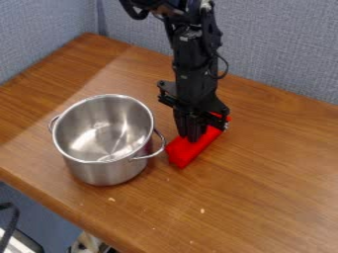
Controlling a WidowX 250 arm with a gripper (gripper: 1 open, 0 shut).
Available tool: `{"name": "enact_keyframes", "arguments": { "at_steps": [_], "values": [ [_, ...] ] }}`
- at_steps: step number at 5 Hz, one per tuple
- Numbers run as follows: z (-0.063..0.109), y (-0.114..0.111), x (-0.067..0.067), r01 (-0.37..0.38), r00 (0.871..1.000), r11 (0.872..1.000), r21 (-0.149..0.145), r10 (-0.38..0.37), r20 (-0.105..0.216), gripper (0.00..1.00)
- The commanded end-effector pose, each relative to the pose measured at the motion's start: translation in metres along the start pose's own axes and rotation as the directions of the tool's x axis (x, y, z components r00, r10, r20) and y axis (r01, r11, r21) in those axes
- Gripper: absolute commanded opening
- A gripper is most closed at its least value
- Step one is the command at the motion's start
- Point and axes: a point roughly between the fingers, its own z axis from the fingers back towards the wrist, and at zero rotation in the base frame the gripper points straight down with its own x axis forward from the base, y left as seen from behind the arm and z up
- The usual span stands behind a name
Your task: Move the red object from the metal pot to the table
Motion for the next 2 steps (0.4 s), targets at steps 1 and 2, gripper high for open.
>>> {"name": "enact_keyframes", "arguments": {
  "at_steps": [1, 2],
  "values": [
    [-0.0010, -0.0050, -0.0023, 0.016, 1.000, 1.000, 0.001, -0.016, -0.018, 0.00],
    [-0.0028, -0.0063, -0.0038, 0.014, 0.999, 1.000, -0.001, -0.014, -0.029, 0.00]
  ]
}}
